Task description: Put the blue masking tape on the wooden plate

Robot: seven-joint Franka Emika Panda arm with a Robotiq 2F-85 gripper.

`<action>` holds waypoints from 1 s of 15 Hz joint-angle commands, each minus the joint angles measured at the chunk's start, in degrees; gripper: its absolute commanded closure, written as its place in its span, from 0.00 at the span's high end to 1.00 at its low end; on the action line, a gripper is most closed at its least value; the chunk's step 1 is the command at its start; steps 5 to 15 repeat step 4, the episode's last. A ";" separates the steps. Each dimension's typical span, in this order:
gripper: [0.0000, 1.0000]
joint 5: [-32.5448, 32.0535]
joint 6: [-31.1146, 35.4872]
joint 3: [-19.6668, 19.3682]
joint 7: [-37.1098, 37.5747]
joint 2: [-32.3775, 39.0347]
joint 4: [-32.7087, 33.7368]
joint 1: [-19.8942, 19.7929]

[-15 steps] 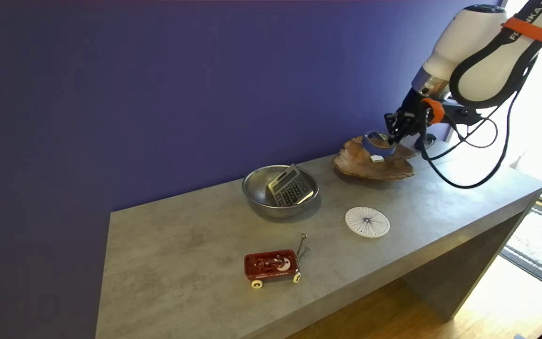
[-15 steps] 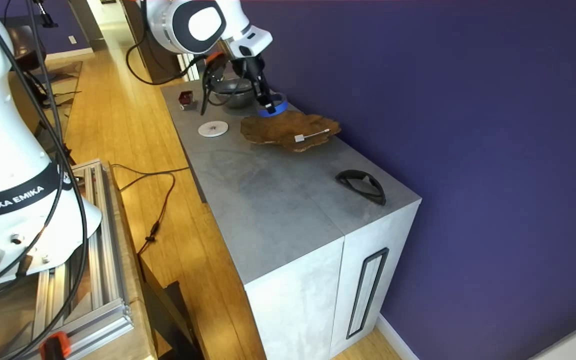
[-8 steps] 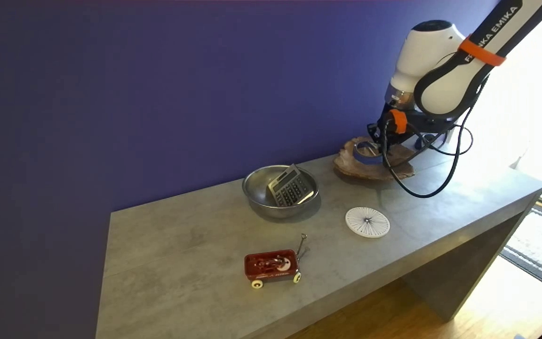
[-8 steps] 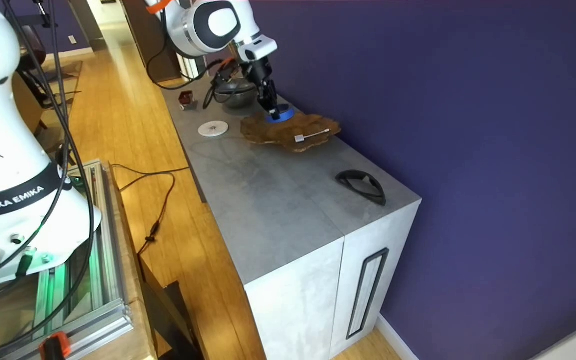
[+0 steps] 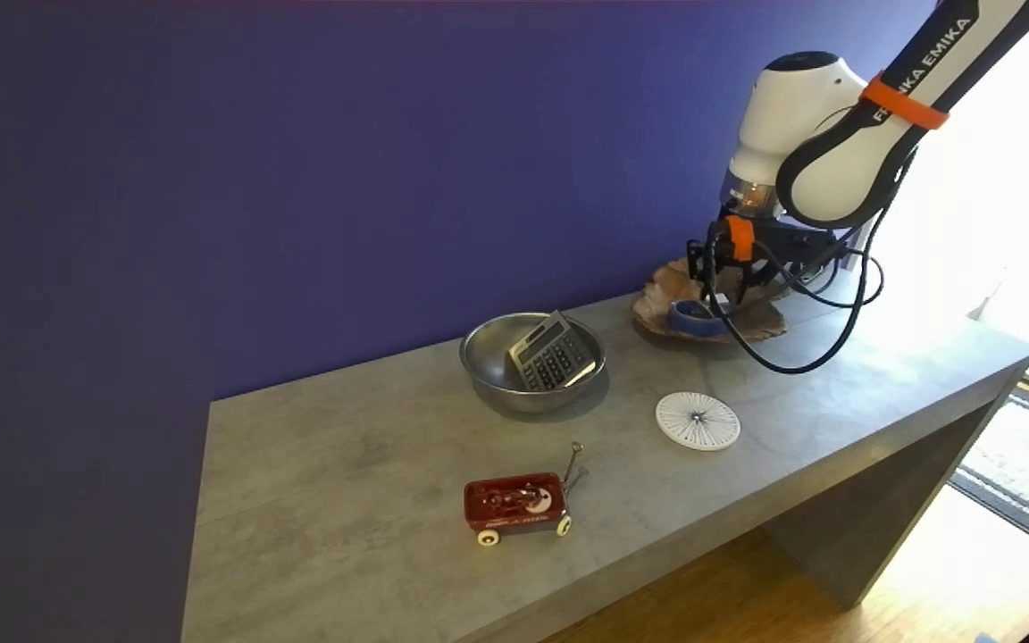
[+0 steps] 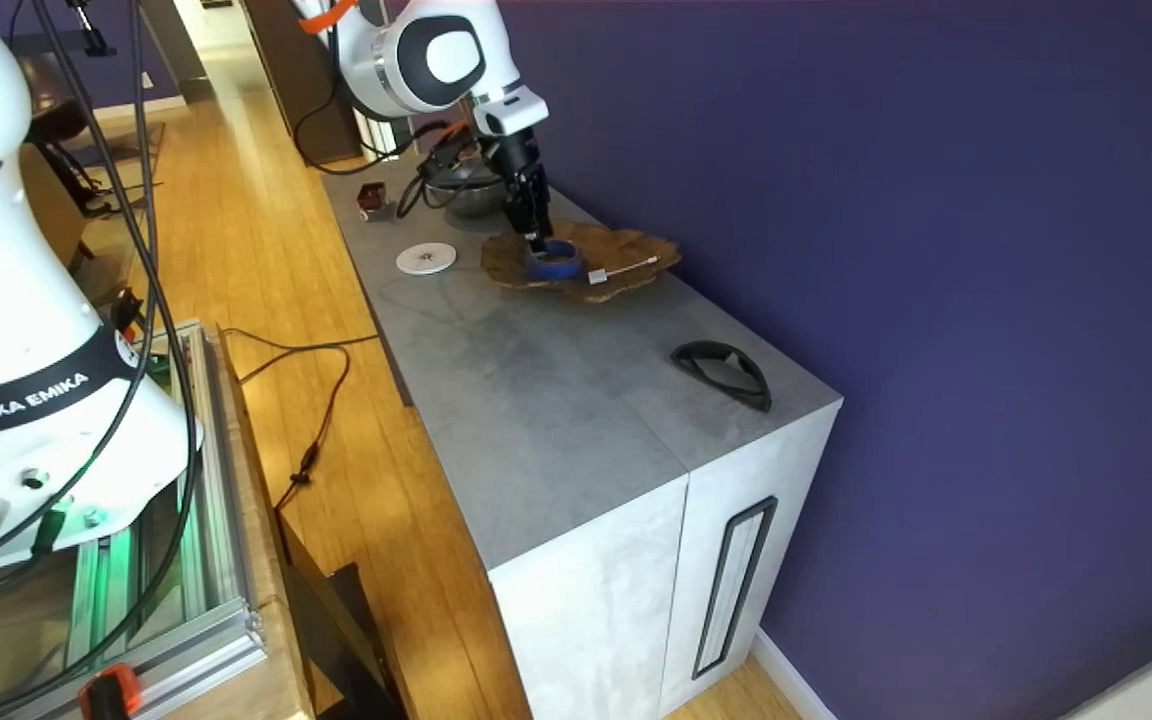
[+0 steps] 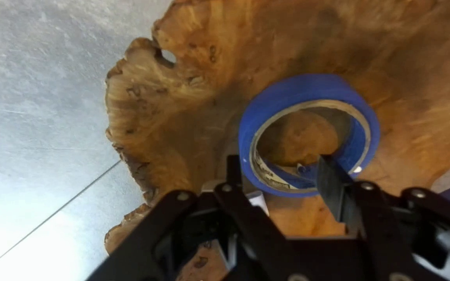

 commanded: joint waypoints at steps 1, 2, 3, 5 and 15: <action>0.86 -7.22 4.43 -1.25 3.78 -8.14 -7.18 1.16; 0.92 -10.14 8.24 -0.45 0.40 -10.87 -10.05 0.74; 0.99 -13.44 9.81 -2.44 0.57 -12.28 -12.26 2.98; 0.81 -10.28 6.34 0.34 2.35 -5.78 -5.11 -0.65; 0.81 -10.28 6.34 0.34 2.35 -5.78 -5.11 -0.65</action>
